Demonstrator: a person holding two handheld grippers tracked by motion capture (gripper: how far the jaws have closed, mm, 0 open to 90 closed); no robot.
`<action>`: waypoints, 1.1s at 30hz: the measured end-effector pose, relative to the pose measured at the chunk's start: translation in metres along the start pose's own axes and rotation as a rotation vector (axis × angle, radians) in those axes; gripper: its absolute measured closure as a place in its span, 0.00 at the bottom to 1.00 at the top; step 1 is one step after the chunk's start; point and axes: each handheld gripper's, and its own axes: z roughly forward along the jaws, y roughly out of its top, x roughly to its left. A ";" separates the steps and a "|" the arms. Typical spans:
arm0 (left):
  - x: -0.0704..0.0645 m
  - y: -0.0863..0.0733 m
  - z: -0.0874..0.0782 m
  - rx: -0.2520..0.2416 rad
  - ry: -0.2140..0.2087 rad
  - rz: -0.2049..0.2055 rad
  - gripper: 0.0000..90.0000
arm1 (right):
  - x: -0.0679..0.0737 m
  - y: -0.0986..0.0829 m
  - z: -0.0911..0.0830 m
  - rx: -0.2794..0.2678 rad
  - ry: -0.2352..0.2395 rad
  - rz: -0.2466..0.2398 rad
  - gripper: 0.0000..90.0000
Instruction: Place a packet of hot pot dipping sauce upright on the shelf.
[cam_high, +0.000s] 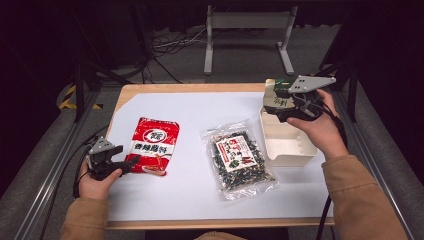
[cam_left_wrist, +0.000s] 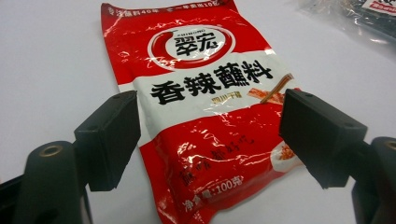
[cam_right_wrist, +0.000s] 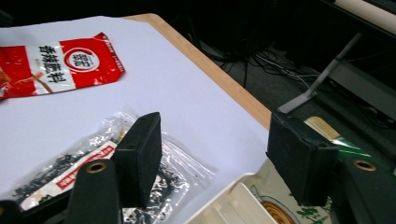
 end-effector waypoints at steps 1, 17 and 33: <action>0.001 0.001 0.001 0.004 -0.001 -0.005 0.23 | 0.002 0.001 0.001 0.000 0.005 -0.005 0.39; 0.020 0.003 0.026 0.135 -0.032 -0.079 0.21 | 0.033 0.004 0.010 0.000 0.100 0.022 0.38; 0.016 0.004 0.034 0.223 -0.061 -0.097 0.27 | 0.050 0.001 0.018 0.007 0.140 -0.006 0.37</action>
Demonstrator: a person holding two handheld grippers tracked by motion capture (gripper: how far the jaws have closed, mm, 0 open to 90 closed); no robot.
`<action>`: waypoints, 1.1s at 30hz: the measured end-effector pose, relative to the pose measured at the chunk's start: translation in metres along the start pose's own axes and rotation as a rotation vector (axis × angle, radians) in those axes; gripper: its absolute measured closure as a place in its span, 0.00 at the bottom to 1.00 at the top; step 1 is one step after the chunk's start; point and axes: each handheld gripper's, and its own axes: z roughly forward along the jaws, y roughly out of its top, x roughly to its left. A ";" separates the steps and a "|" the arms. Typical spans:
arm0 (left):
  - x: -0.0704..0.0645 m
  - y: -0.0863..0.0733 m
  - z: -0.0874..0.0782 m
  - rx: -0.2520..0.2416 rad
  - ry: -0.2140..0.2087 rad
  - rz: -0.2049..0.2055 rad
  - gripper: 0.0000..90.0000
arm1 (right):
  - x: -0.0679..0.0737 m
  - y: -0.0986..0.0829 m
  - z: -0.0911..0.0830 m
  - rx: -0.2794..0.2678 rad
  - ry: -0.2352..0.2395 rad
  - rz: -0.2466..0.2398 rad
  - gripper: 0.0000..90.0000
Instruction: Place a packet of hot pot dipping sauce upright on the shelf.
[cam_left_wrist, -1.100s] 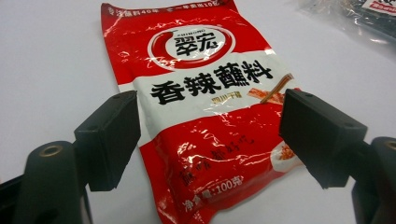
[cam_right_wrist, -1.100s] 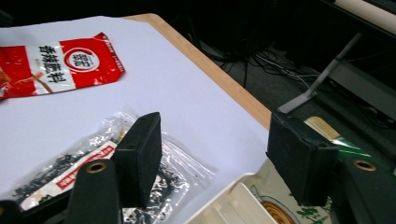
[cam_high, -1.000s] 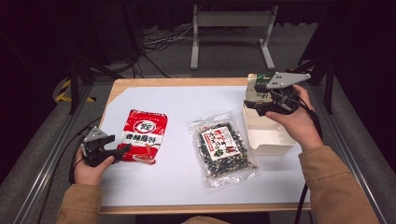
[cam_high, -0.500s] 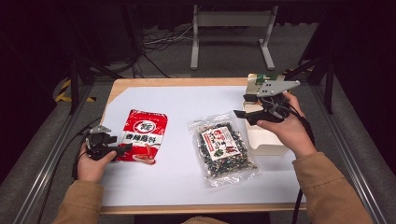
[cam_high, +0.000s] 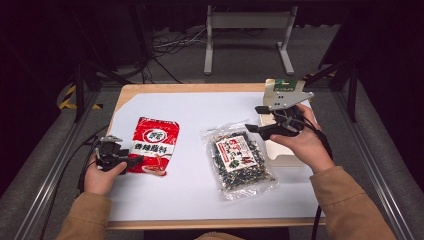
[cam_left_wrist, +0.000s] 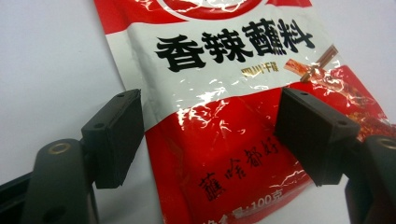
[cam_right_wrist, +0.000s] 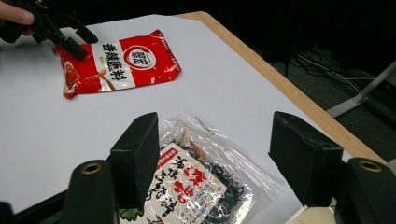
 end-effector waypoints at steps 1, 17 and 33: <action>-0.002 0.001 -0.001 0.004 0.003 0.006 0.30 | 0.001 0.000 0.000 0.001 -0.003 -0.005 0.36; -0.012 -0.001 -0.007 -0.050 0.035 0.057 0.77 | 0.007 -0.001 0.002 -0.006 0.032 -0.018 0.52; -0.033 0.002 -0.030 -0.177 0.017 0.142 0.87 | 0.017 0.001 0.013 -0.070 0.068 0.095 0.54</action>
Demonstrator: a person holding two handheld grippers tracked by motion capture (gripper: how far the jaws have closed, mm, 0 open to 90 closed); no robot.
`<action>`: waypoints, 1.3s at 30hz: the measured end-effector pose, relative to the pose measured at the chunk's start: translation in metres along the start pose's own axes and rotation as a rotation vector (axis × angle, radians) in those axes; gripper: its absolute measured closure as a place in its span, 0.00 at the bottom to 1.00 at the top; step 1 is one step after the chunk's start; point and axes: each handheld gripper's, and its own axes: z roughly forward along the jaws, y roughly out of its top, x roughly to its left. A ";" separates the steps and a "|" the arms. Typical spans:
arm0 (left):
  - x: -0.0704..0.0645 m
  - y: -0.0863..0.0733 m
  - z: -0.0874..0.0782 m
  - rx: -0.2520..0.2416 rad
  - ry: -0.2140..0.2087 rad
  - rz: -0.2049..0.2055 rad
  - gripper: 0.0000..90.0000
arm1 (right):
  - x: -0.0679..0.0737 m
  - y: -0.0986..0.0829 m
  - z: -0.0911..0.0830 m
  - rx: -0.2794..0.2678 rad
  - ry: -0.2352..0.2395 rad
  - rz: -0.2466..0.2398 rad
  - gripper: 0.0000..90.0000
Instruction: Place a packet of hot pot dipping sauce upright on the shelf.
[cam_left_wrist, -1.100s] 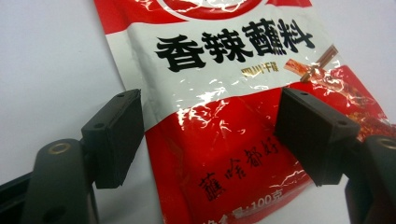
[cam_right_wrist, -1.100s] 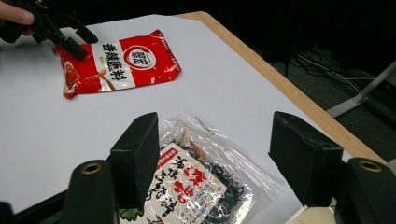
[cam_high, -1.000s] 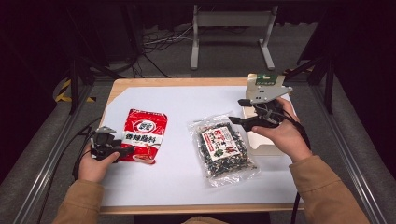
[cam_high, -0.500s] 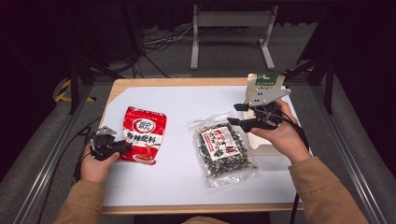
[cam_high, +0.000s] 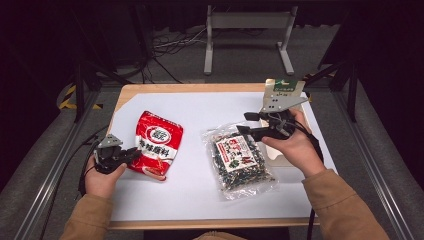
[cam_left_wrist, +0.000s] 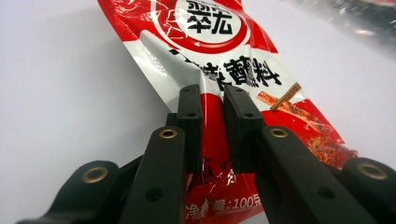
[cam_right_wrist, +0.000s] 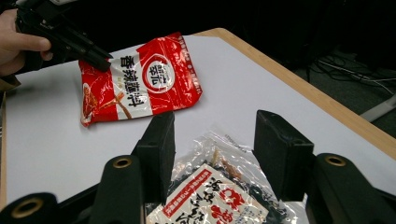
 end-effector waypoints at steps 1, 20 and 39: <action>-0.003 0.001 -0.003 -0.018 -0.008 0.008 0.87 | 0.000 0.000 0.001 0.003 0.003 -0.002 0.54; -0.046 0.015 -0.035 -0.208 -0.131 0.086 0.88 | 0.021 -0.009 0.039 -0.082 0.111 0.227 0.47; -0.072 0.019 -0.049 -0.281 -0.179 0.135 0.88 | 0.038 -0.032 0.080 -0.017 0.188 0.323 0.40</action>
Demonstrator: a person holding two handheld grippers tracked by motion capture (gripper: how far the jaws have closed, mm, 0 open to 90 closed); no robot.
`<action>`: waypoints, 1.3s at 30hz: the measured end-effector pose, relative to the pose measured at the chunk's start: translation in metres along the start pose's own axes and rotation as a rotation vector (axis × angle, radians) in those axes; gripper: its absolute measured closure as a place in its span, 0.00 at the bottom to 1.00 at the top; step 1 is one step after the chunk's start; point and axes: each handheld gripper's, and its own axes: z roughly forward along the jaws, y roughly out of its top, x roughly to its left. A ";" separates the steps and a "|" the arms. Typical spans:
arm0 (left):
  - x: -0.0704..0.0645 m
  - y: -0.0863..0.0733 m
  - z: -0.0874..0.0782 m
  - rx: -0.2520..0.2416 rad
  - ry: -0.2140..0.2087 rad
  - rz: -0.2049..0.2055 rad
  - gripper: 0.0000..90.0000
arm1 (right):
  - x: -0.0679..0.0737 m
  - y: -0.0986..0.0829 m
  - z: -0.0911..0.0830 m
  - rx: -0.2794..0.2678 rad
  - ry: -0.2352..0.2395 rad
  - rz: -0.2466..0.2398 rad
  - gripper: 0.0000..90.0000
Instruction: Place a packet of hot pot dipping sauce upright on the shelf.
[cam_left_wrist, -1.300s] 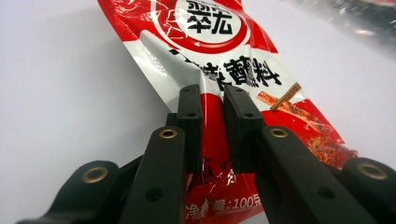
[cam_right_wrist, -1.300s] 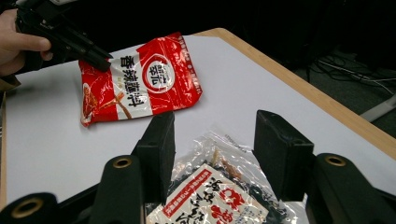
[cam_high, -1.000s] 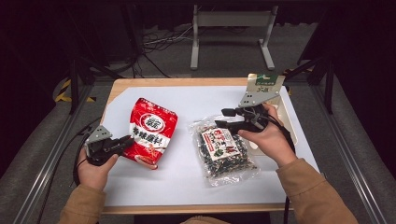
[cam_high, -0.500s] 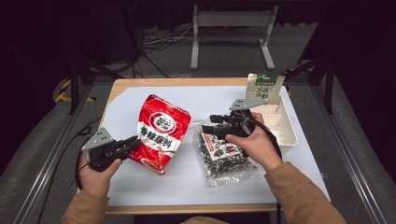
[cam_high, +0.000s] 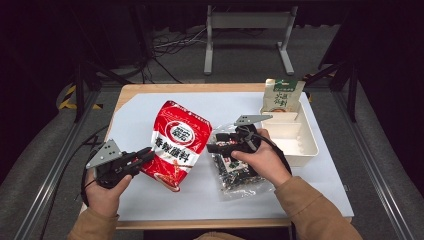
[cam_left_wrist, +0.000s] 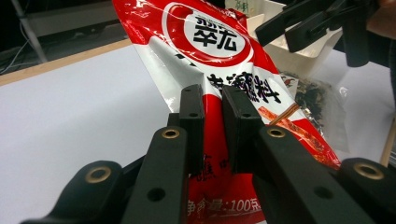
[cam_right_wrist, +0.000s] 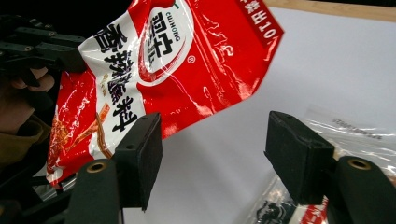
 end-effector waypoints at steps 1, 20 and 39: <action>-0.001 0.000 0.001 -0.004 -0.007 -0.002 0.88 | 0.000 -0.001 0.002 0.004 0.004 -0.001 0.40; -0.008 -0.002 0.007 -0.018 -0.072 0.012 0.88 | 0.013 0.003 0.024 -0.064 0.160 0.061 0.63; -0.012 -0.009 0.024 0.021 -0.093 0.035 0.88 | 0.030 0.024 0.011 -0.058 0.105 -0.143 0.99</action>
